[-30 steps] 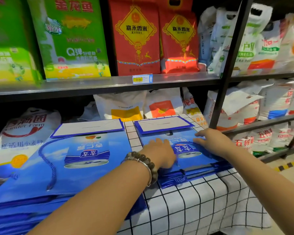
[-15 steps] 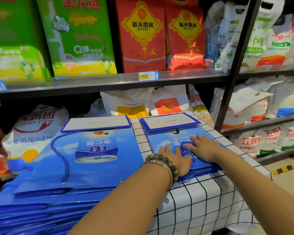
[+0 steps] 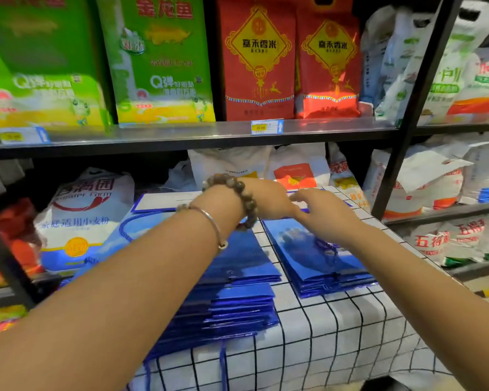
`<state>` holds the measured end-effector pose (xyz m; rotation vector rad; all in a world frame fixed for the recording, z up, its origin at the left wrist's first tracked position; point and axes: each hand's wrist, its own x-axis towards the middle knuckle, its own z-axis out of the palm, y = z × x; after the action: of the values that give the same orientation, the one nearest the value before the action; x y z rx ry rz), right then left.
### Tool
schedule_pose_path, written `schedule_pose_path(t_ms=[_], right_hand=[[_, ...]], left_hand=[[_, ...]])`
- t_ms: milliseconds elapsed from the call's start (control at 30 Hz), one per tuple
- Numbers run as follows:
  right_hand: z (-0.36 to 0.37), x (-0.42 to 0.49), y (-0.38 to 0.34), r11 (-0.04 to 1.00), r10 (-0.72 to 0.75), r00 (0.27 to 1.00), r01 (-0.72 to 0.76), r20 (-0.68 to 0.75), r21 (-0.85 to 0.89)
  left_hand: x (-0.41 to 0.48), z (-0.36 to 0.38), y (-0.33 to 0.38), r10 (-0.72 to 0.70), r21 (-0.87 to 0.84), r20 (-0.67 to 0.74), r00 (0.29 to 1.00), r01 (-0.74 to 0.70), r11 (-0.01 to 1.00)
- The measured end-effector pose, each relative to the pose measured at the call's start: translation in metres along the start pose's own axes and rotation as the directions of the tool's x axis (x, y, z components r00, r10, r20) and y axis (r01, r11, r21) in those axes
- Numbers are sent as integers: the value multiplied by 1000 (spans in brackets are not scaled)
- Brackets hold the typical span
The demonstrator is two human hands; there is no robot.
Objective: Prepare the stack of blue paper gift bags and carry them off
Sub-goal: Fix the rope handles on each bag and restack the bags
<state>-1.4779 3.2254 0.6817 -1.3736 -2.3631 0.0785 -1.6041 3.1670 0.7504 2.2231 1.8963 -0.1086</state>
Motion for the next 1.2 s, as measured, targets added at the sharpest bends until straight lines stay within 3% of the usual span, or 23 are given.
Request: schedule_pose_path(t_ms=[167, 267, 367, 500, 667, 1000, 1100, 1200], right_hand=[[-5, 5, -87, 943, -243, 957, 195, 157, 269], [0, -1, -126, 878, -396, 846, 234, 357, 417], [12, -6, -149, 864, -493, 716, 334, 494, 377], [25, -10, -163, 865, -496, 654, 320, 571, 386], [32, -19, -169, 850, -513, 669, 313, 537, 423], [38, -30, -170, 838, -490, 706, 219, 511, 500], [34, -31, -171, 808, -459, 759, 141, 462, 571], [30, -20, -171, 762, -318, 893, 40, 319, 647]], left_hand=[[-40, -13, -101, -238, 91, -92, 967, 246, 965], [-64, 0, -152, -380, 142, -59, 923, 385, 912], [-78, 19, -183, -464, 129, -67, 883, 469, 874], [-77, 35, -200, -500, 72, -183, 846, 519, 852], [-66, 42, -206, -466, 162, -290, 836, 523, 837], [-61, 45, -196, -492, 285, -241, 837, 546, 788], [-63, 39, -196, -466, 208, -201, 862, 502, 839], [-71, 31, -187, -352, 148, -207, 913, 385, 911]])
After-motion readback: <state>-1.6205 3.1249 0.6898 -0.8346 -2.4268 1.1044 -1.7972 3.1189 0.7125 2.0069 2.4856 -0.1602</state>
